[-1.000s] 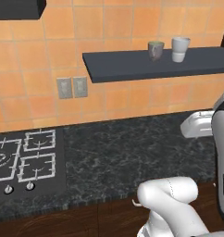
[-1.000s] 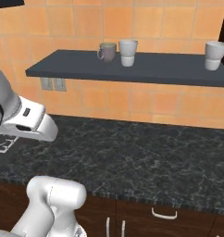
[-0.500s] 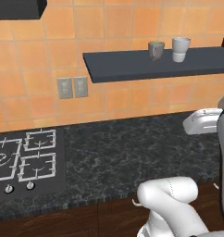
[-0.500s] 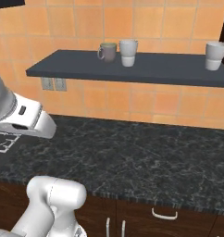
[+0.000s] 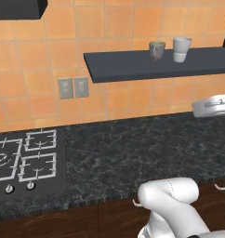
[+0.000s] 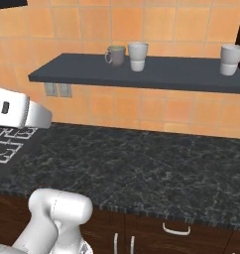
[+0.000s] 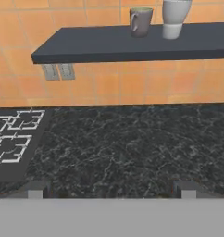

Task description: Gather all objects into one cabinet and sort the glasses and bowls to opposite sides.

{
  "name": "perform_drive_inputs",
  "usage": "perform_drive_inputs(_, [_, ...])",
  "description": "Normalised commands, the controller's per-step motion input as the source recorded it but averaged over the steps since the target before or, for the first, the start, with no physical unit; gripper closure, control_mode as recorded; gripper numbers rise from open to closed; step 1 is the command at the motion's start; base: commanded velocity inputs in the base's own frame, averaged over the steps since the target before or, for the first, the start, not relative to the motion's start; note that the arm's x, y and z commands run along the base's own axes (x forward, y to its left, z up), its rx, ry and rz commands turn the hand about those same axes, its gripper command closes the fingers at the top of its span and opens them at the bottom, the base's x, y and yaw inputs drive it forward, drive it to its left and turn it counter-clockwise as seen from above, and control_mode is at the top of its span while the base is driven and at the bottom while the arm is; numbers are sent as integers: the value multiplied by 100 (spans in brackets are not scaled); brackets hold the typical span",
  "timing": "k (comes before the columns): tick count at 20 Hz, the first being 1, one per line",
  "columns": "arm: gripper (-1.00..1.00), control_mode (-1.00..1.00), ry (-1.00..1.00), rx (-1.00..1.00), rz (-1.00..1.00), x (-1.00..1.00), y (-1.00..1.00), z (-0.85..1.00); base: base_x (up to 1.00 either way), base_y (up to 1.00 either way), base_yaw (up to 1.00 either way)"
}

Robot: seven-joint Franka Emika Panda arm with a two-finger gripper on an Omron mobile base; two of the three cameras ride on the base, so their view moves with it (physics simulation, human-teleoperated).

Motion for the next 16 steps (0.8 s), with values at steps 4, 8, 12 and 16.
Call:
perform_drive_inputs(4, [-100, -100, -20, 0, -4, 33, 16, 17, 0, 0, 0])
perform_drive_inputs(8, [-100, -100, -11, 0, -13, 48, 2, 2, 0, 0, 0])
perform_drive_inputs(12, [-100, -100, -7, -1, -16, 54, 4, 0, 0, 0, 0])
perform_drive_inputs(16, [-100, -100, -4, 0, -17, 64, 2, 0, 0, 0, 0])
